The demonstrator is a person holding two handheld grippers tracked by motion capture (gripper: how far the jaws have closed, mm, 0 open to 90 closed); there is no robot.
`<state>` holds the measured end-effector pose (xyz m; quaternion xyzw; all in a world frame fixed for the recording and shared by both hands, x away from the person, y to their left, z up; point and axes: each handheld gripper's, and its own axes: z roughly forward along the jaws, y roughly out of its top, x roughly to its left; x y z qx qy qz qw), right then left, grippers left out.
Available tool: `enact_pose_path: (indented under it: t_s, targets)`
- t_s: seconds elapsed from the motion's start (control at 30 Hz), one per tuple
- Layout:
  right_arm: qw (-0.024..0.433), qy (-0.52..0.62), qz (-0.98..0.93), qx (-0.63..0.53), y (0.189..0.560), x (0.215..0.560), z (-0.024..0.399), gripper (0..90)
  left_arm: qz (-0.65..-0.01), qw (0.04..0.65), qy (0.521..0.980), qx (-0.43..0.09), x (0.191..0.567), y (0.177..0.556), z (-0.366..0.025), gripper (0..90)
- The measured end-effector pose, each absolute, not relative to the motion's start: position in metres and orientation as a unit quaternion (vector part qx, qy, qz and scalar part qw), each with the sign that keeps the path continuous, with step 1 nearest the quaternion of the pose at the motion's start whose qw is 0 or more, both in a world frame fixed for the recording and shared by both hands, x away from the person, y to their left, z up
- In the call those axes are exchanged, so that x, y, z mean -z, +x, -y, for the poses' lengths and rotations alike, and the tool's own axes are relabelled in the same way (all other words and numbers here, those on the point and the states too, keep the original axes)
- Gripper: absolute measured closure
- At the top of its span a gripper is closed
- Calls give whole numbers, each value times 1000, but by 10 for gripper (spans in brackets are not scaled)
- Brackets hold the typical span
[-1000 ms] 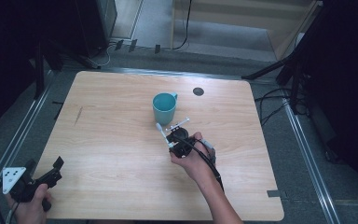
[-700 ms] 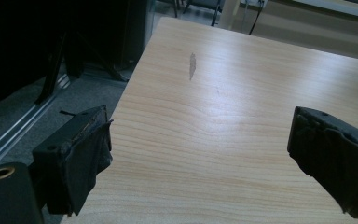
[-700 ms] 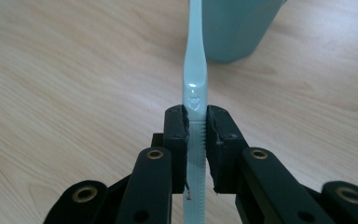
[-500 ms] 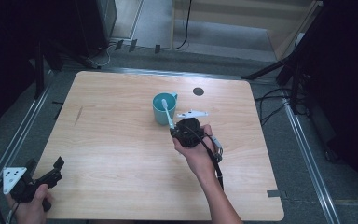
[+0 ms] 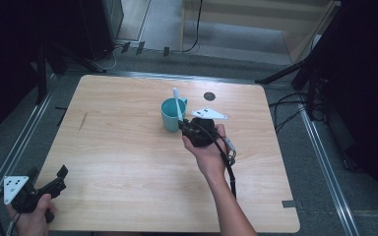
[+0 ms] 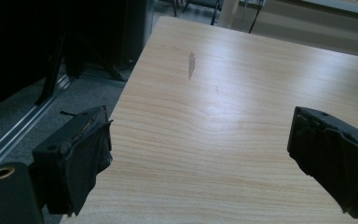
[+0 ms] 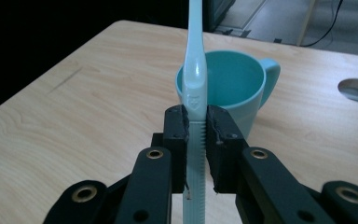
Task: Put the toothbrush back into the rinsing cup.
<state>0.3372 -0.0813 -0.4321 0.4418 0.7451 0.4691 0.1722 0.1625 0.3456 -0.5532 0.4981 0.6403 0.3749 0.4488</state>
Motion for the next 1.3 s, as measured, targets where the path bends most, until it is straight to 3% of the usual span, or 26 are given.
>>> enact_pose_path:
  t_s: [1.3]
  targets:
    - [225,452,-639,-580,404,423,59,793,-638,451,502,-371,553,163,-346,64]
